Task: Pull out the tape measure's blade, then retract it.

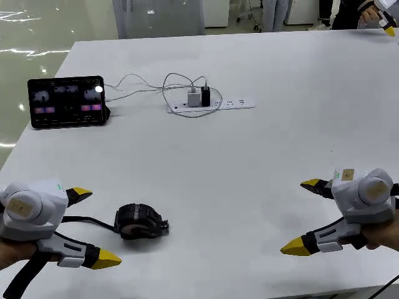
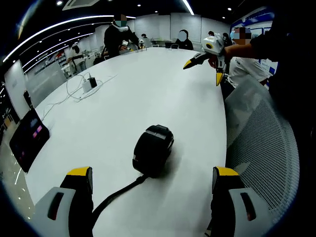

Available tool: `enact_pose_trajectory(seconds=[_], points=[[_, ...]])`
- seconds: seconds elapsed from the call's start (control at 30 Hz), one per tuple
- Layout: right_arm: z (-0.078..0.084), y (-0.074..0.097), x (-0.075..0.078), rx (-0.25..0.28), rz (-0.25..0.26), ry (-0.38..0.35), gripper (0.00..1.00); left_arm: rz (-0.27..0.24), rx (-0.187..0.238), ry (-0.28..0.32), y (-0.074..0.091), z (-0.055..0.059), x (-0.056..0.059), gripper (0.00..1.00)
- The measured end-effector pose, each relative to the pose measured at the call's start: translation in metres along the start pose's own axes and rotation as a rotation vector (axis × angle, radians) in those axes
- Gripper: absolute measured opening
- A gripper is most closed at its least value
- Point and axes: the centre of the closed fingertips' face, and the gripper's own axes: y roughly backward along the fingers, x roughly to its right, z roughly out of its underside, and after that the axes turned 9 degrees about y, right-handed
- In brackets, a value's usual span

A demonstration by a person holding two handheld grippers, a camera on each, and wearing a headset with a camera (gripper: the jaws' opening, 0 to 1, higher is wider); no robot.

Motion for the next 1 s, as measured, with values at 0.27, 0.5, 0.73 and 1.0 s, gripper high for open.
enact_pose_trajectory(seconds=[0.27,0.5,0.73,1.0], points=[[-0.004,-0.007,0.0,0.004,-0.019,0.034,0.99,0.008,-0.053,-0.081,-0.011,-0.004,-0.008,0.99],[-0.015,-0.015,0.001,0.039,-0.051,0.017,0.99,0.04,-0.077,-0.129,-0.019,-0.011,-0.006,0.99],[-0.024,-0.023,0.003,0.047,-0.063,0.053,0.99,0.073,-0.113,-0.18,-0.03,-0.014,0.0,0.96],[-0.036,-0.037,-0.004,0.043,-0.105,0.114,0.99,0.113,-0.152,-0.238,-0.04,-0.02,0.008,0.9]])
